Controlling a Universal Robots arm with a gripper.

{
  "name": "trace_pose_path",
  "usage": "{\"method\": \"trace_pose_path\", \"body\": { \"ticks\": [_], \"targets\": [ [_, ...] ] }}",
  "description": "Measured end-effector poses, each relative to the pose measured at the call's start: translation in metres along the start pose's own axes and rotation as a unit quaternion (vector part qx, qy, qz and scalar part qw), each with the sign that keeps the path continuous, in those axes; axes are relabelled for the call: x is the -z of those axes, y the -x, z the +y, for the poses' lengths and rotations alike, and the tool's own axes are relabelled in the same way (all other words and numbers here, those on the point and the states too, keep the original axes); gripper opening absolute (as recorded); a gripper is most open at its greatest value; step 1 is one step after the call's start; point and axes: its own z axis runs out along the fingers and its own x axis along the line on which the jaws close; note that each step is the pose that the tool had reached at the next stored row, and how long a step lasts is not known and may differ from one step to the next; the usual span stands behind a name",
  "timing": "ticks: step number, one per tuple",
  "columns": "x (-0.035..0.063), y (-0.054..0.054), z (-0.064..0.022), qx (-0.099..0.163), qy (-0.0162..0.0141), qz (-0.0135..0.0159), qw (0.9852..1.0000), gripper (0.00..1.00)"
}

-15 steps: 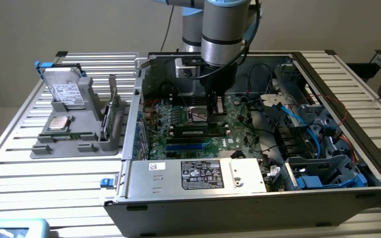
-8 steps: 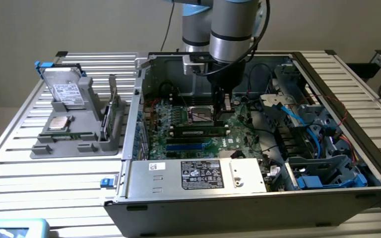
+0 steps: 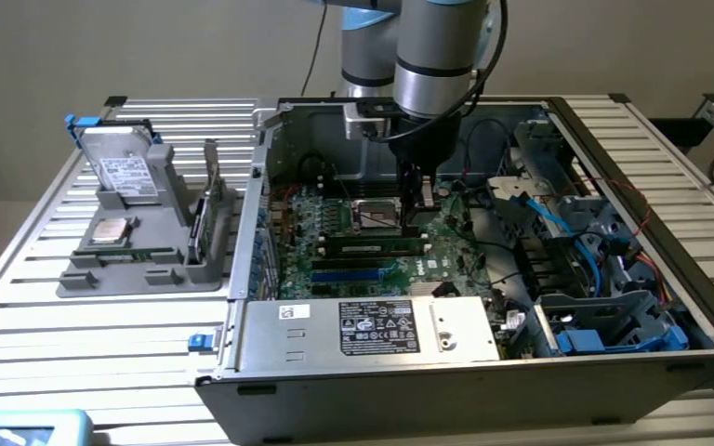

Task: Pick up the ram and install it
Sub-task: 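Press down the ram until it locks into place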

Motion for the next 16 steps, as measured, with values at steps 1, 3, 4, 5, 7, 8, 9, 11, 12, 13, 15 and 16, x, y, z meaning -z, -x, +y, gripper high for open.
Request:
{"method": "trace_pose_path", "body": {
  "ticks": [1, 3, 4, 5, 7, 8, 9, 11, 12, 13, 15, 16],
  "targets": [
    [0.0, 0.0, 0.0, 0.0, 0.0, 0.0, 1.0, 0.27],
    [0.0, 0.0, 0.0, 0.0, 0.0, 0.0, 1.0, 0.27],
    [0.0, 0.0, -0.0001, 0.0, 0.0, 0.0, 1.0, 0.27],
    [0.0, 0.0, -0.0001, 0.0, 0.0, 0.0, 1.0, 0.25],
    [0.0, 0.0, -0.0001, 0.0, 0.0, 0.0, 1.0, 0.13],
    [0.0, 0.0, -0.0001, 0.0, 0.0, 0.0, 1.0, 0.13],
    [0.0, 0.0, -0.0001, 0.0, 0.0, 0.0, 1.0, 0.11],
    [0.0, 0.0, -0.0001, 0.0, 0.0, 0.0, 1.0, 0.11],
    [0.0, 0.0, -0.0001, 0.0, 0.0001, 0.0002, 1.0, 0.11],
    [0.0, 0.0004, -0.0002, -0.001, 0.0001, 0.001, 1.0, 0.11],
    [0.0001, 0.0019, -0.0002, -0.001, -0.0003, 0.0043, 1.0, 0.11],
    [0.0002, 0.0029, -0.0002, -0.001, -0.0003, 0.0054, 1.0, 0.11]
  ]
}}
